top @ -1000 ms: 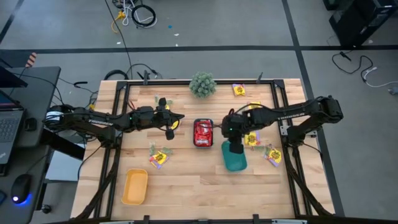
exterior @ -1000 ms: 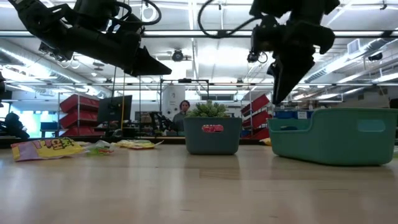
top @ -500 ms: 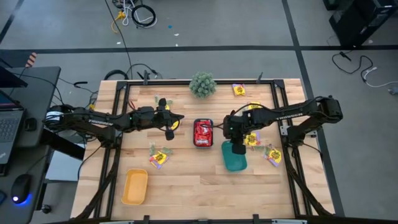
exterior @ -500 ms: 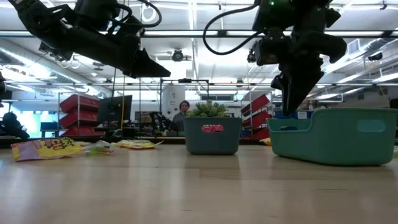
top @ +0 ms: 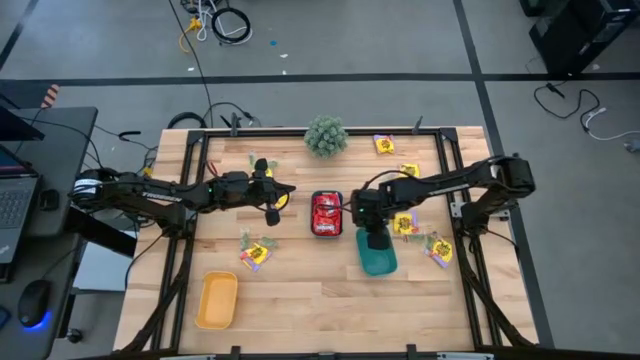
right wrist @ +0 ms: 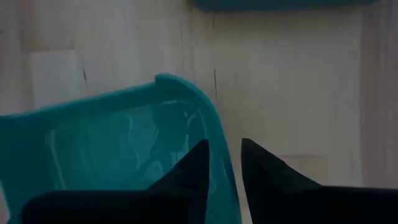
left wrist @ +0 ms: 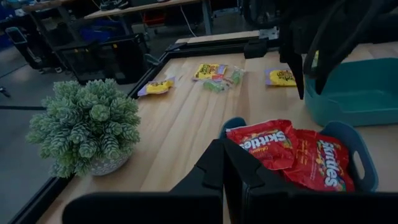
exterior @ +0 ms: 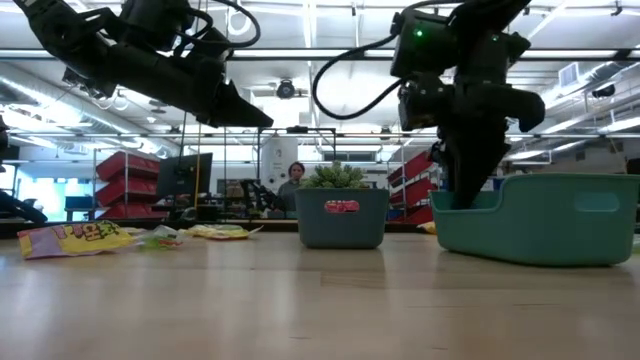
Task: Sort candy
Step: Move the green bin to the right side of the blue bin
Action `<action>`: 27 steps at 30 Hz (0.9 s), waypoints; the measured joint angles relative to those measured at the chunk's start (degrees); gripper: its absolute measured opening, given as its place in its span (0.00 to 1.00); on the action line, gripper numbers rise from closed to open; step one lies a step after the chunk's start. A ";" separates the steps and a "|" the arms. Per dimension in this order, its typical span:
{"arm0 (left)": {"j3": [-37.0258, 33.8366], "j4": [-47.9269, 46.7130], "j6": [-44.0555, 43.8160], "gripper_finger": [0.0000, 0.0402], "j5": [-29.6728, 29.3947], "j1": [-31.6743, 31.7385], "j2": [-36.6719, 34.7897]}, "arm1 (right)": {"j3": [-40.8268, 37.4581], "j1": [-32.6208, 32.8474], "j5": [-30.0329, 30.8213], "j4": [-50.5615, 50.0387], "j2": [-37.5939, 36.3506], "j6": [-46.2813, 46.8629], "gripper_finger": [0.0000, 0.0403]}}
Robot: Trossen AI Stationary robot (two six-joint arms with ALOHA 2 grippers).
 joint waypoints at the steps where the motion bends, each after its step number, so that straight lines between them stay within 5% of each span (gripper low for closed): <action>1: 0.00 0.04 0.00 0.00 -0.02 0.00 0.00 | 0.38 0.00 0.00 0.12 0.16 0.00 0.17; 7: 0.02 -0.23 0.00 0.00 -0.04 0.00 0.00 | 2.20 -0.66 3.17 0.36 0.11 0.04 0.02; 27: 0.02 -0.25 1.06 0.00 -0.04 0.00 0.00 | 2.39 -10.53 7.77 4.33 0.09 -17.27 0.01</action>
